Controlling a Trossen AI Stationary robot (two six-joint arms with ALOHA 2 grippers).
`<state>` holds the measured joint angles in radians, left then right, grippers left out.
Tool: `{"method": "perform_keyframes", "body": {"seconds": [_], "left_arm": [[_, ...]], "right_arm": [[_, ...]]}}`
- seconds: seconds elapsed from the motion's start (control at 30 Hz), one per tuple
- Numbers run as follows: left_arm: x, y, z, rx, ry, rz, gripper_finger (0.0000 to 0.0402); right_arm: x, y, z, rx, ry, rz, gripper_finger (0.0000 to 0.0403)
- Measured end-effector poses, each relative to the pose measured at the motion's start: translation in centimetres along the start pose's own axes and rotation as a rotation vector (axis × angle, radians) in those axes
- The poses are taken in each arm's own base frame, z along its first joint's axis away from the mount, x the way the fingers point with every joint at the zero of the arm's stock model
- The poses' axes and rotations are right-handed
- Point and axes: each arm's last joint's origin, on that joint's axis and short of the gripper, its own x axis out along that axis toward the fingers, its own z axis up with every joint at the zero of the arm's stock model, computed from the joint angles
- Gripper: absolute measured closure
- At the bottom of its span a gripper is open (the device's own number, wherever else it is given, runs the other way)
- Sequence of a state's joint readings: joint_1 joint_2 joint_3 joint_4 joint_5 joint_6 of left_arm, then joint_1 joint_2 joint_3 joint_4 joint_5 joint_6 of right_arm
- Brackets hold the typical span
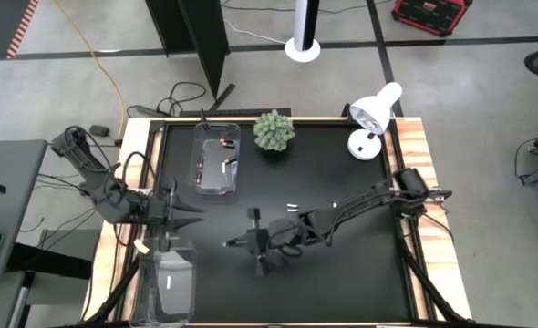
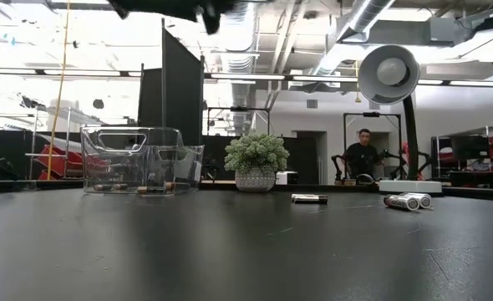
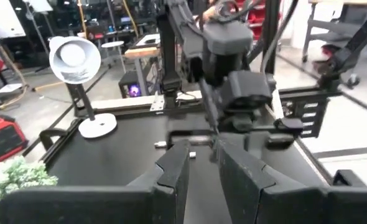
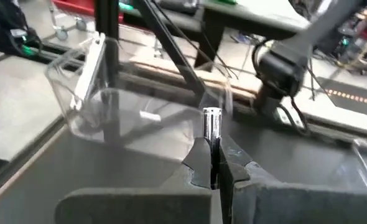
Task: Sort batteries
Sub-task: Put the silver and black battery into the bottom transparent bin
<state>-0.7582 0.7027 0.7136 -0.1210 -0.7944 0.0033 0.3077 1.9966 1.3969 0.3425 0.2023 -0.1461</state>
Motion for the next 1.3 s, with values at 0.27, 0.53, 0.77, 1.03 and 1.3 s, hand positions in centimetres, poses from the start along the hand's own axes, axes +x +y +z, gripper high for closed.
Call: {"method": "perform_keyframes", "body": {"seconds": [0.27,0.53,0.77,1.03,1.3], "left_arm": [[-1.5,1.0,0.5,-0.034,-0.037,-0.027,0.0324],[-2.7,1.7,1.0,-0.073,-0.078,-0.057,0.0324],[-3.5,2.3,1.2,-0.101,-0.105,-0.080,0.0324],[-4.3,3.0,1.3,-0.116,-0.122,-0.116,0.0324],[-4.8,3.6,1.4,-0.110,-0.138,-0.115,0.0324]], "right_arm": [[4.8,1.2,1.6,-0.004,-0.067,0.062,0.0394],[9.3,2.0,2.8,0.006,-0.129,0.062,0.0394],[12.4,2.1,2.3,0.047,-0.132,0.054,0.0394],[14.2,0.7,0.6,0.130,-0.116,0.028,0.0394],[14.5,-0.8,0.2,0.155,-0.079,0.006,0.0394]]}}
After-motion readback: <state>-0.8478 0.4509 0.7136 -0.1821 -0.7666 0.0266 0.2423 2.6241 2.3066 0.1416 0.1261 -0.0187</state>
